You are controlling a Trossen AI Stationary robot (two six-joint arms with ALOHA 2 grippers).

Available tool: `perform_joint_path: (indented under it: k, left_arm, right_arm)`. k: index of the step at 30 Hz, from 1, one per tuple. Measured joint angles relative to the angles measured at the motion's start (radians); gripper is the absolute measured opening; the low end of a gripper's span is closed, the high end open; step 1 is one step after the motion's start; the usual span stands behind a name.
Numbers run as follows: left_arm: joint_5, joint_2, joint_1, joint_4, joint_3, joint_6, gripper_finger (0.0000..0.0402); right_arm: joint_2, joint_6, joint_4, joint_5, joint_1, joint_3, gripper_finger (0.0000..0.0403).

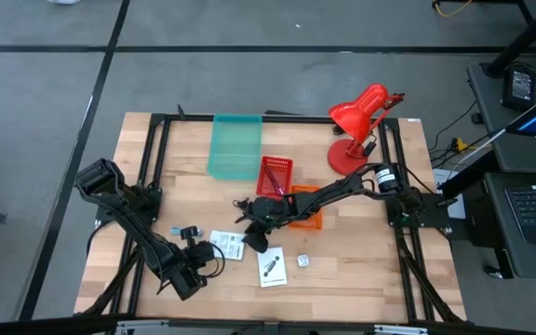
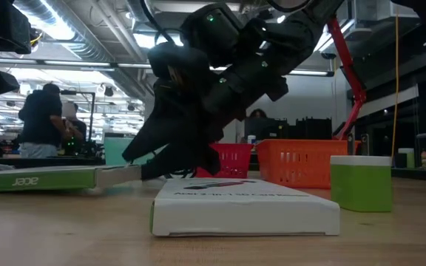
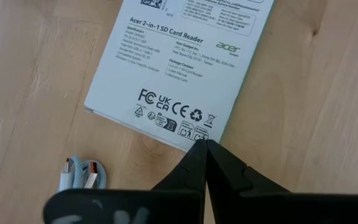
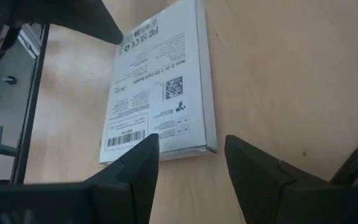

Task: Pick and place items into bin
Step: Put the left white card reader box into the blue bin

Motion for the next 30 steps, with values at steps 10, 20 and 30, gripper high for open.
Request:
perform_joint_path:
  k: [10,20,30]
  left_arm:
    - [-0.002,0.0,0.0,0.0,0.0,0.0,0.0002]
    - [-0.007,0.0,0.0,0.0,0.0,0.0,0.0002]
    - [-0.006,0.0,0.0,0.0,0.0,0.0,0.0002]
  right_arm:
    - [0.0,0.003,0.033,-0.014,0.001,0.0,0.0177]
    - [0.009,0.004,0.06,-0.035,0.008,0.0,0.0177]
    - [0.09,0.061,0.085,-0.107,0.0,0.049,0.0177]
